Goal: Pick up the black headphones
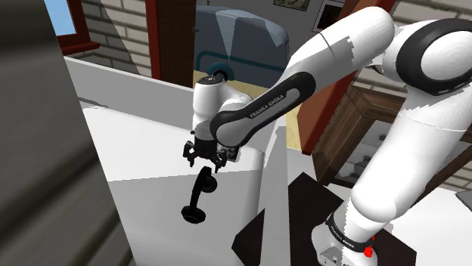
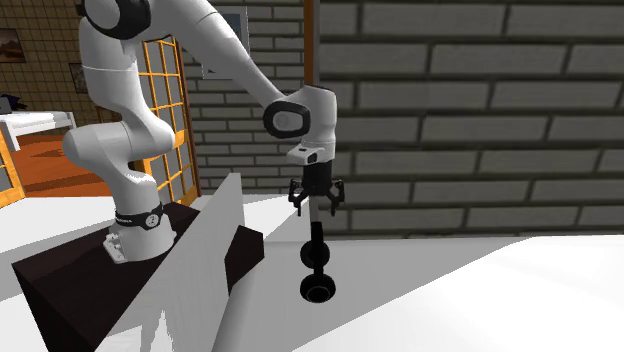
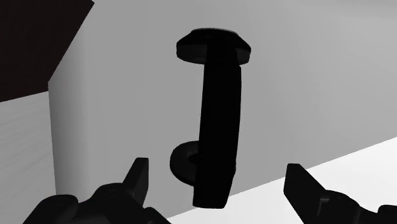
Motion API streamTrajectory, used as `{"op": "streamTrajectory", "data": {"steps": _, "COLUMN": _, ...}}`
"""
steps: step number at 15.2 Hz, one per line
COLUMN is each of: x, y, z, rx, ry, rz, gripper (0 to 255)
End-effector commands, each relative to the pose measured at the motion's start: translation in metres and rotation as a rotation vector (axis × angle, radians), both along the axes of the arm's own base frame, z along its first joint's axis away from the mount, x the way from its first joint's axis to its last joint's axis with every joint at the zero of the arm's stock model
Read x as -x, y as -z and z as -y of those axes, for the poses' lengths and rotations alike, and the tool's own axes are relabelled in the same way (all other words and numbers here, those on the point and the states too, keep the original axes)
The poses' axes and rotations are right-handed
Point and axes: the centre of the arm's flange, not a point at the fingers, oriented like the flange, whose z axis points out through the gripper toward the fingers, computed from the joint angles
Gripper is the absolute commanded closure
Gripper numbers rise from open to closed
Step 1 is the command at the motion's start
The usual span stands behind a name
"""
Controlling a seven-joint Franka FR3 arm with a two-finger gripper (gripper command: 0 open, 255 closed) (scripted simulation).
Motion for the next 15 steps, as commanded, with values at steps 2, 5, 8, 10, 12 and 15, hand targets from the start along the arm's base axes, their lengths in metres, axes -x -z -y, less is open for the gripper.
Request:
{"op": "streamTrajectory", "data": {"steps": 2, "x": -0.002, "y": 0.019, "z": -0.003, "rx": -0.002, "ry": 0.015, "rz": -0.001, "gripper": 0}}
{"op": "streamTrajectory", "data": {"steps": 5, "x": -0.002, "y": 0.035, "z": -0.003, "rx": -0.002, "ry": 0.015, "rz": -0.001, "gripper": 0}}
{"op": "streamTrajectory", "data": {"steps": 8, "x": -0.002, "y": 0.043, "z": -0.003, "rx": -0.002, "ry": 0.015, "rz": -0.001, "gripper": 0}}
{"op": "streamTrajectory", "data": {"steps": 10, "x": -0.002, "y": 0.043, "z": -0.002, "rx": -0.002, "ry": 0.015, "rz": -0.001, "gripper": 255}}
{"op": "streamTrajectory", "data": {"steps": 12, "x": -0.002, "y": 0.043, "z": -0.002, "rx": -0.002, "ry": 0.015, "rz": -0.001, "gripper": 255}}
{"op": "streamTrajectory", "data": {"steps": 15, "x": -0.002, "y": 0.043, "z": -0.002, "rx": -0.002, "ry": 0.015, "rz": -0.001, "gripper": 255}}
